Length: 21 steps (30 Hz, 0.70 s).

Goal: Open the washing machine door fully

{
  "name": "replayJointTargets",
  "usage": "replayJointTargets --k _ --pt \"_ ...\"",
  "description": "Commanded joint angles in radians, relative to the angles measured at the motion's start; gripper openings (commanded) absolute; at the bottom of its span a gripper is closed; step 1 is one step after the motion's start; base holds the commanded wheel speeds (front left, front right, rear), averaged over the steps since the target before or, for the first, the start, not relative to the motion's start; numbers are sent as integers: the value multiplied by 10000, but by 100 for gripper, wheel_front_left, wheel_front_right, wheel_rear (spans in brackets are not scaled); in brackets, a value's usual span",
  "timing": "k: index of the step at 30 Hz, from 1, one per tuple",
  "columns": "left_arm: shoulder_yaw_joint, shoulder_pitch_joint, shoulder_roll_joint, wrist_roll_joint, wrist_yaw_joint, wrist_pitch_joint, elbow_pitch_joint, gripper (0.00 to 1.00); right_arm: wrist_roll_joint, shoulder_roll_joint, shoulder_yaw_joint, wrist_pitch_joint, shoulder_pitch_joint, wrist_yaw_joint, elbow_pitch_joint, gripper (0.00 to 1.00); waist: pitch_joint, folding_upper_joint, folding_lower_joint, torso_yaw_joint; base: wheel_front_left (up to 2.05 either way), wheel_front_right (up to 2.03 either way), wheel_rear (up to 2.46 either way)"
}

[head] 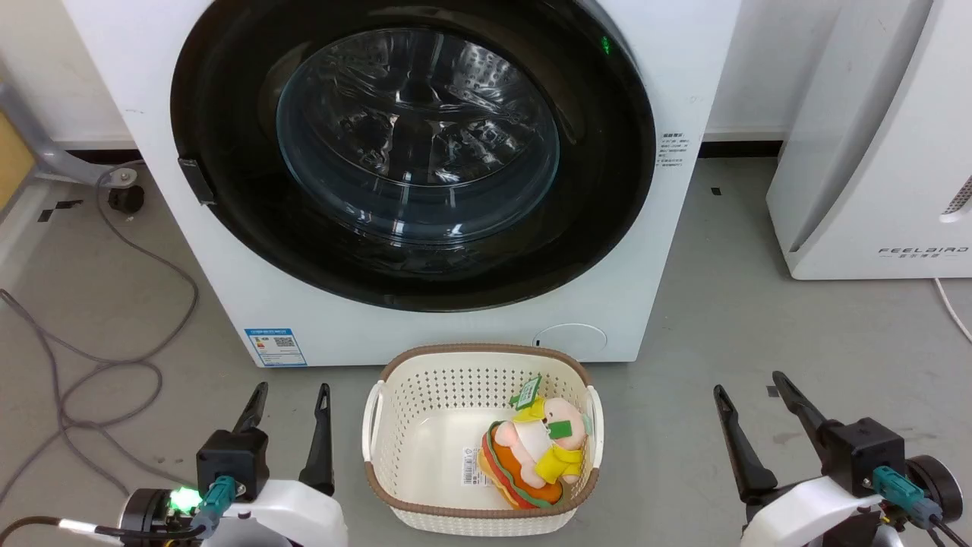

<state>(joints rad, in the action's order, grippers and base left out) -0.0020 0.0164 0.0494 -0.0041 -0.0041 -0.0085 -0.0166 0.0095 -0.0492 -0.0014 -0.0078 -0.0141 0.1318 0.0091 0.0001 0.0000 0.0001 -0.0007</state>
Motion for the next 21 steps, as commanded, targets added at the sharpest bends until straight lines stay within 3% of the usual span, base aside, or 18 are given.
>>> replayJointTargets --k 1,3,4,5,16,21 --pt "-36 -44 8 -104 -55 -79 -66 100 36 -1 -16 -96 -36 -1 39 100 0 0 0 0 0 0 0" --pt "-54 -60 10 -133 -73 -123 -121 100 50 -1 -24 -139 -44 -1 65 100 0 0 0 -2 0 0 0" --pt "-63 -68 12 -148 -83 -144 -148 100 59 -1 -28 -160 -48 -1 79 34 0 0 0 -2 0 0 0" --pt "-72 -77 13 -163 -92 -166 -176 100 66 -1 -31 -182 -52 -1 92 0 0 0 0 -3 0 0 0" --pt "-150 -159 21 -322 -193 -397 -424 100 279 -2 -69 -413 -68 -2 275 0 0 0 0 -8 0 0 0" --pt "-170 -191 22 -399 -238 -502 -507 100 1003 -2 -102 -517 -16 -3 339 0 1 0 0 -16 0 0 0"
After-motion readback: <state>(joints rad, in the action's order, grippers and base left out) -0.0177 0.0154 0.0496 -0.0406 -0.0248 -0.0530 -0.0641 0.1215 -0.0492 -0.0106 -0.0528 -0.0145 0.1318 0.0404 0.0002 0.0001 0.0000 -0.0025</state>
